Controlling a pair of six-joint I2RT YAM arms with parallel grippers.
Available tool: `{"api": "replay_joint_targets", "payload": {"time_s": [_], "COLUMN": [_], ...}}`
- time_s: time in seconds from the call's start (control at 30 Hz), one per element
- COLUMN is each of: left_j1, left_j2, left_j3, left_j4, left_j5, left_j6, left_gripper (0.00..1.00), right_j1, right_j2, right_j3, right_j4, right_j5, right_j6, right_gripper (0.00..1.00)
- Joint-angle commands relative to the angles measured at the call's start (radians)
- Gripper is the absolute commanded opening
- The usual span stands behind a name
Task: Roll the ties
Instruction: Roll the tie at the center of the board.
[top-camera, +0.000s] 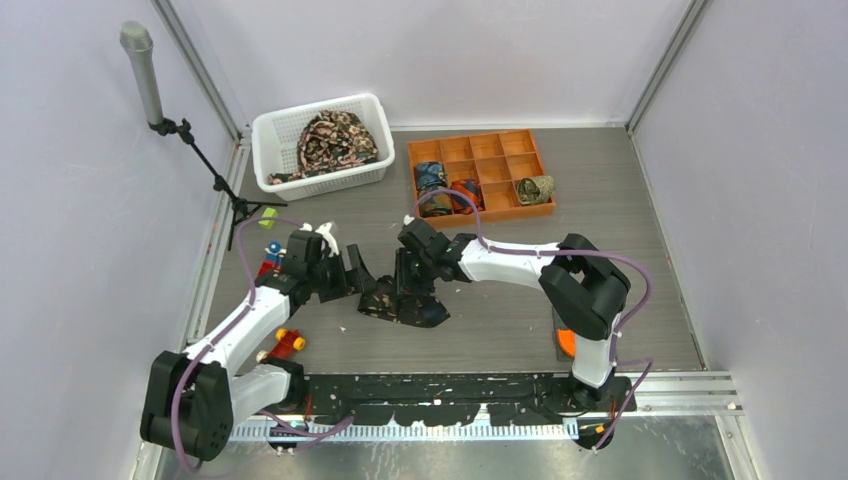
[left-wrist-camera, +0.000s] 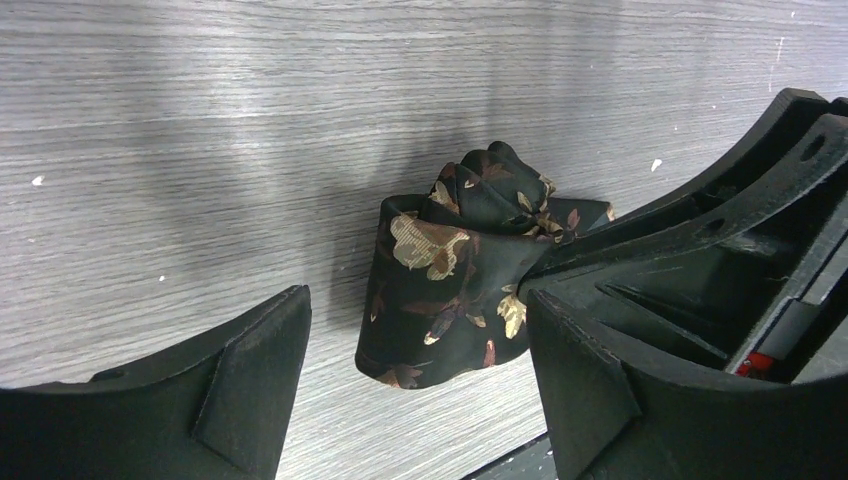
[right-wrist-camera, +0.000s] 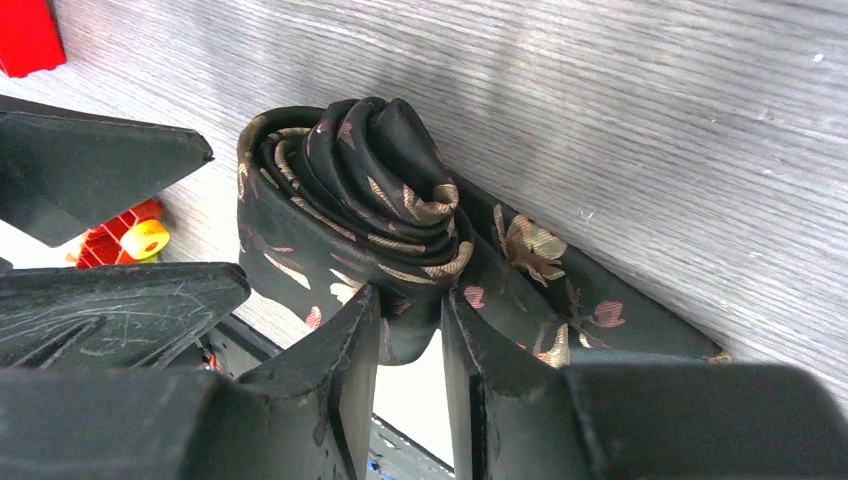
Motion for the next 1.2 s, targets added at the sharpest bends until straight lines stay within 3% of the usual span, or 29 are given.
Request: {"api": "replay_joint_targets", "payload": {"time_s": [0.0, 0.73, 1.17], "left_j1": [0.005, 0.006, 0.006], "left_j2": [0.007, 0.189, 0.259], "left_j3": [-0.021, -0.08, -0.088], "left_j4": [0.092, 0.321, 0.381], "left_j5": [0.051, 0.216, 0.26], "left_j6": [-0.006, -0.053, -0.08], "left_gripper": [0.8, 0.68, 0.47], "right_j1": [-0.005, -0.027, -0.034], "right_j2": [-0.004, 0.0, -0.013], "right_j3": [-0.018, -0.089, -0.08], "right_j4": [-0.01, 0.025, 0.025], "right_j5": [0.028, 0.014, 0.002], "right_j6": [-0.024, -0.027, -0.026], "right_gripper": [0.33, 0.31, 0.3]}}
